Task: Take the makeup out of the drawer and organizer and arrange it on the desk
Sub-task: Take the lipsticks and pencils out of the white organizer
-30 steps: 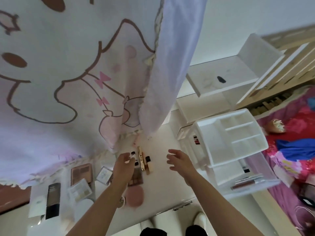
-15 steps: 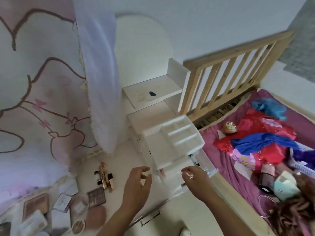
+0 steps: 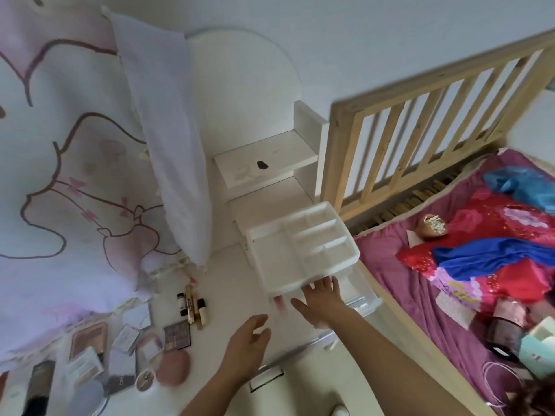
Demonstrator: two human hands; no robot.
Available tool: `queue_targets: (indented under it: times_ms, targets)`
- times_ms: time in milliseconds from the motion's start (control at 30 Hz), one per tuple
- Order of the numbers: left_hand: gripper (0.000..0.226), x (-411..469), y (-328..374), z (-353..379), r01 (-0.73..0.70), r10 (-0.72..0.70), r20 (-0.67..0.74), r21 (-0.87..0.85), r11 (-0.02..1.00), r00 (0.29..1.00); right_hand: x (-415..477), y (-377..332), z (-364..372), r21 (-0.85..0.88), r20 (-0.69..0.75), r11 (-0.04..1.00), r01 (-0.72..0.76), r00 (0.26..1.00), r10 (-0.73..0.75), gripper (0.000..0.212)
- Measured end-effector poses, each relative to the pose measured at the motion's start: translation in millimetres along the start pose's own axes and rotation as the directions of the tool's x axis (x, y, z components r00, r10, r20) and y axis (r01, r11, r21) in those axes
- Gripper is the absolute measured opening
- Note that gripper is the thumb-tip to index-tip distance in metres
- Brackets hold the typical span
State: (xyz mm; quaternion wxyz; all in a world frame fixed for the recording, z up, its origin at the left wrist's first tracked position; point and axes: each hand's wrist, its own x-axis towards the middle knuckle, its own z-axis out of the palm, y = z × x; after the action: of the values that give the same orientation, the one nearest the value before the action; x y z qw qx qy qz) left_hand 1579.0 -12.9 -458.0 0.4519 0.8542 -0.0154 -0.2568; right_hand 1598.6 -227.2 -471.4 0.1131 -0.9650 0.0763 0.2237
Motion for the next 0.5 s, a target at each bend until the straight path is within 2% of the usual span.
queue_targets:
  times_ms: [67,200,333,433,500]
  targets:
    - [0.029,-0.8,1.1,-0.6,0.057,-0.058,-0.013,-0.083,0.995,0.998,-1.1,-1.3,0.3,-0.027,0.036,0.998,0.051,0.998,-0.05,0.066]
    - [0.022,-2.4,12.7,1.2,0.115,-0.119,-0.003,-0.22,0.969,0.993,-10.7,1.5,1.2,-0.041,0.067,0.968,0.246,0.968,-0.243,0.055]
    - [0.02,-0.6,22.2,7.4,0.146,-0.161,-0.026,-0.304,0.941,0.987,-18.0,5.2,-2.5,0.036,0.079,0.952,0.304,0.949,-0.306,0.054]
    - [0.024,2.3,26.4,11.4,0.125,-0.146,-0.064,-0.254,0.959,0.987,-24.7,11.0,-16.6,0.104,0.105,0.945,0.309,0.942,-0.32,0.042]
    - [0.029,3.5,25.6,13.5,0.058,-0.069,-0.118,-0.09,0.994,0.991,-30.8,23.0,-25.6,0.088,0.123,0.951,0.297,0.944,-0.306,0.034]
